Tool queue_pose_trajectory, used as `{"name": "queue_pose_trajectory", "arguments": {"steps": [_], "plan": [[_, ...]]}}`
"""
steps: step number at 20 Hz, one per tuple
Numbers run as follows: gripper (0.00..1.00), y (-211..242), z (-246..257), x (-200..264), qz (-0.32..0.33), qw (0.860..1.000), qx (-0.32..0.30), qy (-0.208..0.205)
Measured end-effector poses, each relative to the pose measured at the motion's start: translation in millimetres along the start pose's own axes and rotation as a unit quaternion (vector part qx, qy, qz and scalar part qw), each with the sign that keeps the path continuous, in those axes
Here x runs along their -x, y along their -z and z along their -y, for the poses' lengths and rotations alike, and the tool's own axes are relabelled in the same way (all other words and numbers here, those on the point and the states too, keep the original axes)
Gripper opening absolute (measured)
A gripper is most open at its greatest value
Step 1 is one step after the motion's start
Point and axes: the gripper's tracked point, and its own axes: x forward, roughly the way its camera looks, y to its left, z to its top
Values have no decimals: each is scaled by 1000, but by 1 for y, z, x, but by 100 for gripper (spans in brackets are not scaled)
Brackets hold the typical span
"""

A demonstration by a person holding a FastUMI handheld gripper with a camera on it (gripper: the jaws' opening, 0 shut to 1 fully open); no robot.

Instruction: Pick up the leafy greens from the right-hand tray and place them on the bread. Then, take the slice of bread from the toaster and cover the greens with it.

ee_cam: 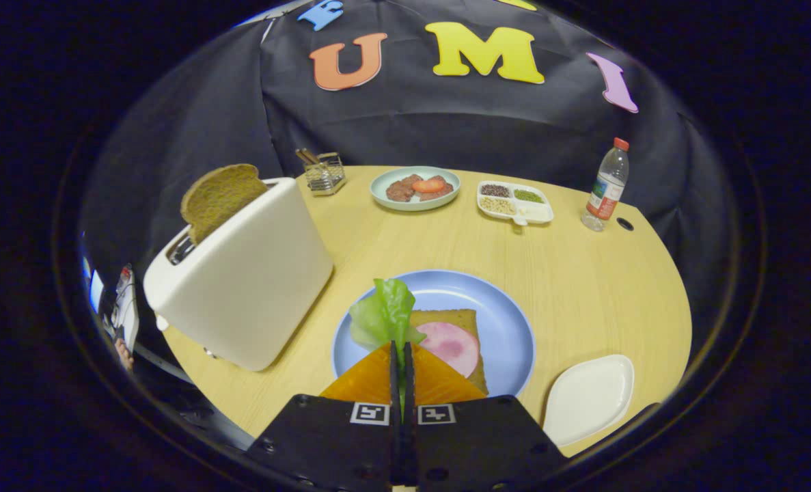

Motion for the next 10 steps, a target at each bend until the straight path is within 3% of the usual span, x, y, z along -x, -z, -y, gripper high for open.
{"name": "queue_pose_trajectory", "arguments": {"steps": [6,8,10], "plan": [[1,8,20,-21,-24,1000,-12,17],[12,9,28,-20,-22,999,-2,34],[40,7,34,-15,-17,999,0,46]]}}
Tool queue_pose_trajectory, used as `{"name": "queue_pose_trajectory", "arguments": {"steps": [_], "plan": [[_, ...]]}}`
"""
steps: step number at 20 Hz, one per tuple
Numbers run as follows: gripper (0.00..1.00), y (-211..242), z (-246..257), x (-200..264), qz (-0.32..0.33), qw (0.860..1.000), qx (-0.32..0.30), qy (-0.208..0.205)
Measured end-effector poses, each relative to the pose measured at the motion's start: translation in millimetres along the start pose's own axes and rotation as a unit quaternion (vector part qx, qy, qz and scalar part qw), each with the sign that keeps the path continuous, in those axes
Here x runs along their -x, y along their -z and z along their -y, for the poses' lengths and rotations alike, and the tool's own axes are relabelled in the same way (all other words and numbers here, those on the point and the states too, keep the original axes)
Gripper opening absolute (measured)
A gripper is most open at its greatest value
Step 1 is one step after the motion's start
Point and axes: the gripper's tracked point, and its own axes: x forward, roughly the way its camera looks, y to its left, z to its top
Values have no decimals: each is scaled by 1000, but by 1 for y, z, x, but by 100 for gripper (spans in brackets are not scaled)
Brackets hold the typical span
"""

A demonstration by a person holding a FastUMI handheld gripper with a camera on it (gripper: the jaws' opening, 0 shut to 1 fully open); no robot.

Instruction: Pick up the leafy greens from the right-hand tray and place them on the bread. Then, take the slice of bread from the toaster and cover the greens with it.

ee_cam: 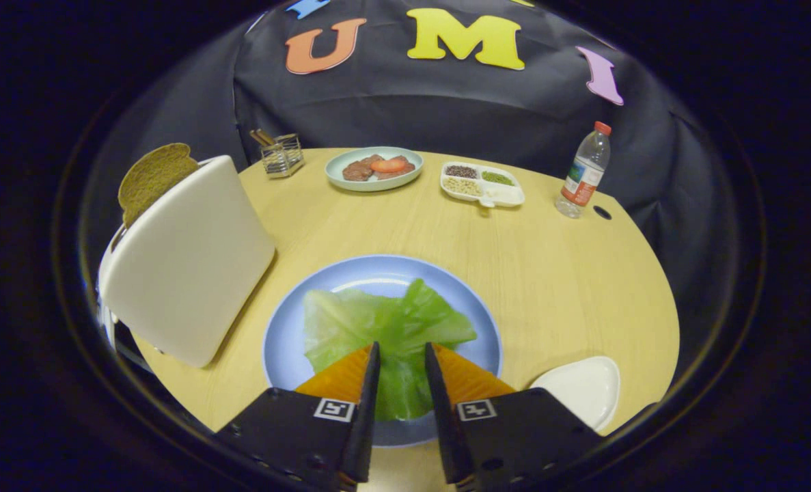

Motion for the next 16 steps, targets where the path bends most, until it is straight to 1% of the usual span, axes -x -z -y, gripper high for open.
{"name": "queue_pose_trajectory", "arguments": {"steps": [1,2,4,6,9,12,14,16], "plan": [[53,-5,0,6,10,1000,-2,-3],[59,-12,-2,12,22,1000,-3,-10],[95,-29,-9,34,48,998,-13,-27],[95,-49,-21,60,77,996,-21,-42],[96,-81,-50,104,118,990,-28,-71],[96,-108,-96,137,139,983,-31,-118],[96,-126,-120,150,152,981,-17,-124],[96,-136,-147,152,157,980,-7,-126]]}}
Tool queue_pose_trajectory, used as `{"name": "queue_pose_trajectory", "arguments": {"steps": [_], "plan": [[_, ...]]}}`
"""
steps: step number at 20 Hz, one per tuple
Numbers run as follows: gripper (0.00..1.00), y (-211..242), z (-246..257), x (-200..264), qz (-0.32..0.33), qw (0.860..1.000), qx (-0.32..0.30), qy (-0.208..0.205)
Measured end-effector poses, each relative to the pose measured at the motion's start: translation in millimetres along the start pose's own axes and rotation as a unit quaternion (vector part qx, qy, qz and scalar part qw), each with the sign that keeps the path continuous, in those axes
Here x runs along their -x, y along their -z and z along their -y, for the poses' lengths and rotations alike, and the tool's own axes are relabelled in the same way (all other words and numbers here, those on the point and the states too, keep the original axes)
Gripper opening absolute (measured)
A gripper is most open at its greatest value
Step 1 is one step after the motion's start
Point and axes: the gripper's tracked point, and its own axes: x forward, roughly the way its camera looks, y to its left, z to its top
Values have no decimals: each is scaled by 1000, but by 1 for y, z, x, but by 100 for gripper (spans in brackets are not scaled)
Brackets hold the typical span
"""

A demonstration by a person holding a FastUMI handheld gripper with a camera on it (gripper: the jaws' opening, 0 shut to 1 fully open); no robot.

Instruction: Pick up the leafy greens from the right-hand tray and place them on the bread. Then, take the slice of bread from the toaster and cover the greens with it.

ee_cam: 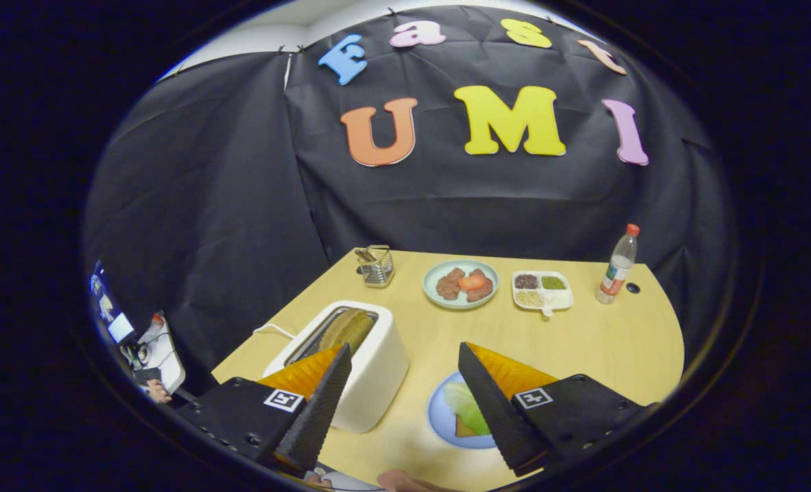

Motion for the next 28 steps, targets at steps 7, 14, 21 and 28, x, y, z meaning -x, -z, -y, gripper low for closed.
{"name": "queue_pose_trajectory", "arguments": {"steps": [7,14,21,28], "plan": [[96,8,-56,-70,-10,999,-18,28],[58,30,-53,-106,-20,992,-54,108],[8,12,-58,-84,7,992,-47,114],[7,-59,-67,-10,80,991,-49,94]]}}
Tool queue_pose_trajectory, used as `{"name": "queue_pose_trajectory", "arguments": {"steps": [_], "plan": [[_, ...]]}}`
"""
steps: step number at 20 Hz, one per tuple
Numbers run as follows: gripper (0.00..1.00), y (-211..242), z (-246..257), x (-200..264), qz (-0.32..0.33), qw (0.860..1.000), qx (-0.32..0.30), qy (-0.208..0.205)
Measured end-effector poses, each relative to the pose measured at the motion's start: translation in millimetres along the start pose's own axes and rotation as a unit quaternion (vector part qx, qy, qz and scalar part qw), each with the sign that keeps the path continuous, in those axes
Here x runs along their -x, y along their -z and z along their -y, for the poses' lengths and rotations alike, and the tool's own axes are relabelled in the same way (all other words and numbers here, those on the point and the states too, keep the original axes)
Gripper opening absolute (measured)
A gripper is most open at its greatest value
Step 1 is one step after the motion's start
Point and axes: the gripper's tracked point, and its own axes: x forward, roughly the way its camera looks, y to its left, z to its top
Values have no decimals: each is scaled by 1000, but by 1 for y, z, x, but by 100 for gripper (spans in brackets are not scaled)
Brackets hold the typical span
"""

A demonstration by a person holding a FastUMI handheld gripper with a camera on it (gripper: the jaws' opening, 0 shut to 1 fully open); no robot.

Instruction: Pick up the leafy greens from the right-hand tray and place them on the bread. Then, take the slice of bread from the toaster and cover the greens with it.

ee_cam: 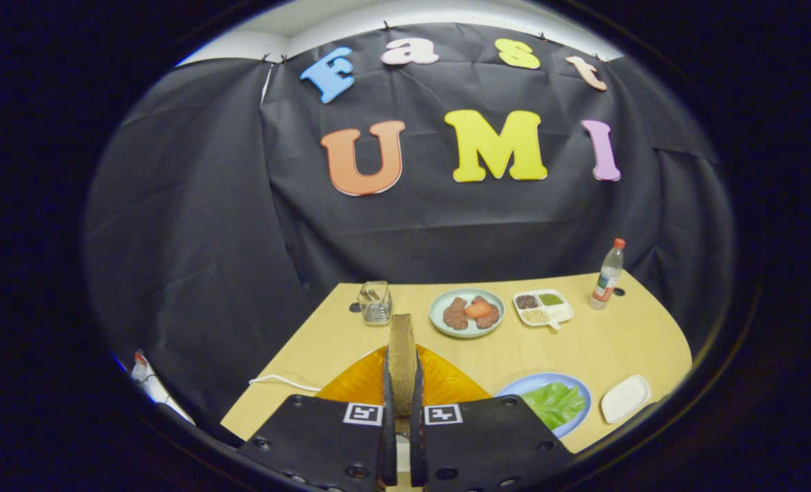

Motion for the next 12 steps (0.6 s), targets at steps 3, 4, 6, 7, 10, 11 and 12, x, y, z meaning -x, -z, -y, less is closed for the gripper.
{"name": "queue_pose_trajectory", "arguments": {"steps": [3,4,6,7,10,11,12], "plan": [[8,-22,19,24,25,1000,-2,0],[7,-25,29,30,33,999,-2,4],[7,-19,50,36,34,999,-1,14],[7,-13,60,37,29,999,-2,17],[7,8,88,32,15,1000,-2,26],[7,17,97,28,9,1000,-3,30],[7,26,105,23,1,999,-5,32]]}}
